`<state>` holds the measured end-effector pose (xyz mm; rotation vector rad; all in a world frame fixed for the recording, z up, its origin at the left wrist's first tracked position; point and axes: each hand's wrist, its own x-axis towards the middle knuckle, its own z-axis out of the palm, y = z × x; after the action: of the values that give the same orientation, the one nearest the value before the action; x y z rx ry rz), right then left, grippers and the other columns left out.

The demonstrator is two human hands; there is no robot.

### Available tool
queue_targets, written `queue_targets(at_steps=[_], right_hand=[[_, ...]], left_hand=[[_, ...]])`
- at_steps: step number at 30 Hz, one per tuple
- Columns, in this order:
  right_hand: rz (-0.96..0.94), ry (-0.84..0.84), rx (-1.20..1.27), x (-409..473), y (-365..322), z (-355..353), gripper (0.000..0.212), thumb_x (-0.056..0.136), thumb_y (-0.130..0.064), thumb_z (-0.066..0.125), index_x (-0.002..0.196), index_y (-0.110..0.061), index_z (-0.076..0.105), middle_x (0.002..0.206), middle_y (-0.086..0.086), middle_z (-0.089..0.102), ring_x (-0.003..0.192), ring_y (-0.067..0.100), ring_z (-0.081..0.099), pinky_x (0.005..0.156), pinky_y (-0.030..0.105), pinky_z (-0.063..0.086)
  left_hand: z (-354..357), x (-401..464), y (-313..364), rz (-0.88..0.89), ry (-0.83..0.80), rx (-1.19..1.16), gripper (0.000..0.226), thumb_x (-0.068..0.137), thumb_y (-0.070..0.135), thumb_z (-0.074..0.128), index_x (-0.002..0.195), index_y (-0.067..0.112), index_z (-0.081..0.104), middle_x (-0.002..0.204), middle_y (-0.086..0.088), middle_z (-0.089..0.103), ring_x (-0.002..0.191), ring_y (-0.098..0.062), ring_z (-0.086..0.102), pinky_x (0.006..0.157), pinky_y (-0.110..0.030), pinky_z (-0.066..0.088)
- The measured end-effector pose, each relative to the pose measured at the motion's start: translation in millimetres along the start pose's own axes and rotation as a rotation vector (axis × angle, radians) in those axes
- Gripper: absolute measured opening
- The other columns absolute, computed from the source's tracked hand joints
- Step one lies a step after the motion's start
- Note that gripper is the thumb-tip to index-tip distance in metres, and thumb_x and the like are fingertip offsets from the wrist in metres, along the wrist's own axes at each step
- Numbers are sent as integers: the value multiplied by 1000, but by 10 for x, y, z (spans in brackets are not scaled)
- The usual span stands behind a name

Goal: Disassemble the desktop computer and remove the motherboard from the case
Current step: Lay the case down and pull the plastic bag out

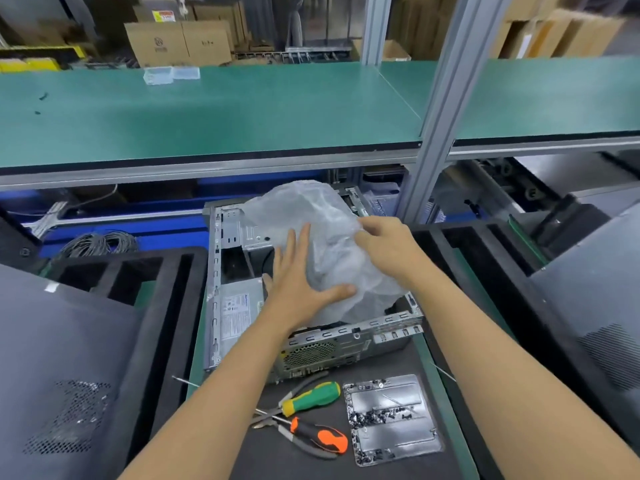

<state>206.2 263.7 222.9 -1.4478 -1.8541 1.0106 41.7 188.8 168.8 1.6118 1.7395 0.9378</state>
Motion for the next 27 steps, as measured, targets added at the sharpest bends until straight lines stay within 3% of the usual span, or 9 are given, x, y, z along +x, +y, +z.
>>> queue_targets(at_steps=[3,5,7,12,15,19,23,25,27], right_hand=[[133,-91,423,65,-17,-97,12,90,-19,64,98,-22,72,89,6,75,76,20,73,62,31,56],[174,-61,574,128,-8,-92,21,87,-24,71,107,-21,68,97,6,75,82,24,74,67,36,59],[191,-36,660,206,6,-107,34,83,-35,74,113,-21,66,104,7,74,88,24,74,72,39,60],[130,-328,484,354,80,-241,58,70,-77,66,121,-52,54,113,-30,62,101,-3,64,82,33,55],[77,-377,474,511,120,-242,55,80,-57,73,128,-42,51,120,-13,67,104,12,68,82,39,59],[35,-278,685,869,111,-381,40,89,-30,72,126,-24,57,118,3,70,103,24,69,83,40,58],[58,-93,858,1346,89,-517,35,93,-21,66,127,-19,57,117,2,71,104,23,69,79,37,59],[96,14,1001,1618,35,-570,33,94,-19,64,126,-15,57,117,4,71,102,22,70,77,34,58],[151,60,1136,1888,-26,-636,36,97,-22,60,132,-11,54,121,7,68,101,21,69,80,35,56]], left_hand=[[-64,88,137,55,-26,-188,123,52,69,83,142,64,0,158,22,17,142,-7,26,111,-39,34],[-57,173,240,36,-19,-233,103,60,56,84,139,63,19,137,26,43,119,-1,49,89,-23,44],[-41,269,331,24,22,-250,79,69,42,79,132,58,34,119,27,52,102,2,55,71,-13,44],[-82,621,464,-41,187,-252,52,81,35,70,128,38,47,119,10,63,99,-6,62,79,-29,55],[-148,849,560,-24,109,-226,61,77,44,72,129,46,40,115,23,58,101,-5,59,72,-22,49],[-183,1122,568,36,14,-440,92,79,28,73,148,51,15,142,26,36,123,0,45,81,-12,44],[-187,1310,613,114,352,-517,77,86,15,71,149,35,31,141,16,44,118,17,44,82,-4,45],[-196,1372,577,139,554,-556,58,86,18,69,138,31,46,135,11,53,117,8,50,86,-8,45],[-205,1422,498,76,585,-677,41,88,20,67,124,34,53,123,7,60,107,-3,58,88,-24,49]])
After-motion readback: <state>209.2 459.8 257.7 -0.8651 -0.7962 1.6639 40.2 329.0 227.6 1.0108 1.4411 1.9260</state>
